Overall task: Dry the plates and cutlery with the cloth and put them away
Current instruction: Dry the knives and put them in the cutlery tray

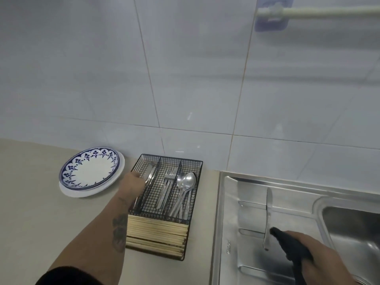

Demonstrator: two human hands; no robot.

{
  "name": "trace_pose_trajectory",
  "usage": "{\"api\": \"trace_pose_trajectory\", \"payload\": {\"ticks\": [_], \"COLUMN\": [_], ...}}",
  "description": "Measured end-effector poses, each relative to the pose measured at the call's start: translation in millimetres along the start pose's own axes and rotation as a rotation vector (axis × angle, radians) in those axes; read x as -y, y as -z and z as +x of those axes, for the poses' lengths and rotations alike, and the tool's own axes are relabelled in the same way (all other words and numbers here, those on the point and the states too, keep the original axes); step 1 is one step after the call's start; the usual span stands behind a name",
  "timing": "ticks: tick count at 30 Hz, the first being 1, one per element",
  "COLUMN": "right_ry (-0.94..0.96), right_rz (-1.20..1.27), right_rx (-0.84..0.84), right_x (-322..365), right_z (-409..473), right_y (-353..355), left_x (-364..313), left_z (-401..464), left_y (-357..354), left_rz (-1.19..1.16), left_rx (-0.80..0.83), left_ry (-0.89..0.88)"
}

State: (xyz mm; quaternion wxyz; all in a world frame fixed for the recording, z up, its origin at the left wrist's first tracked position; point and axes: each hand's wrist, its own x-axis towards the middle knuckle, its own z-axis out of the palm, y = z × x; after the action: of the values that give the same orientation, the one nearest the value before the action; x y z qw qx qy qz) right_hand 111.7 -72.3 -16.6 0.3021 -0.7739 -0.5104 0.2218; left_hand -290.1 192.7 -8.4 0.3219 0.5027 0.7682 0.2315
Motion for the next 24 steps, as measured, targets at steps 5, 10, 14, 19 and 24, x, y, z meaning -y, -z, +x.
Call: {"api": "trace_pose_trajectory", "payload": {"ticks": [5, 10, 14, 19, 24], "right_ry": [-0.034, -0.067, -0.071, -0.098, -0.121], "right_rz": [0.015, 0.003, 0.007, 0.085, 0.118], "right_rx": [0.006, -0.014, -0.038, -0.064, -0.098], "right_x": [9.4, 7.5, -0.3, -16.8, -36.4], "right_z": [3.2, 5.3, 0.7, -12.5, -28.7], "right_y": [3.2, 11.9, 21.9, 33.8, 40.9], "left_x": [-10.7, -62.2, -87.3, -88.6, -91.3], "left_z": [-12.0, -87.9, -163.0, -219.6, -227.3], "left_y": [-18.9, -88.9, -182.2, -259.0, -275.6], "left_rz": [0.006, -0.122, 0.040, 0.308, 0.520], "left_rx": [-0.135, 0.037, 0.332, 0.363, 0.316], "left_ry": [-0.155, -0.452, -0.554, -0.574, -0.547]}}
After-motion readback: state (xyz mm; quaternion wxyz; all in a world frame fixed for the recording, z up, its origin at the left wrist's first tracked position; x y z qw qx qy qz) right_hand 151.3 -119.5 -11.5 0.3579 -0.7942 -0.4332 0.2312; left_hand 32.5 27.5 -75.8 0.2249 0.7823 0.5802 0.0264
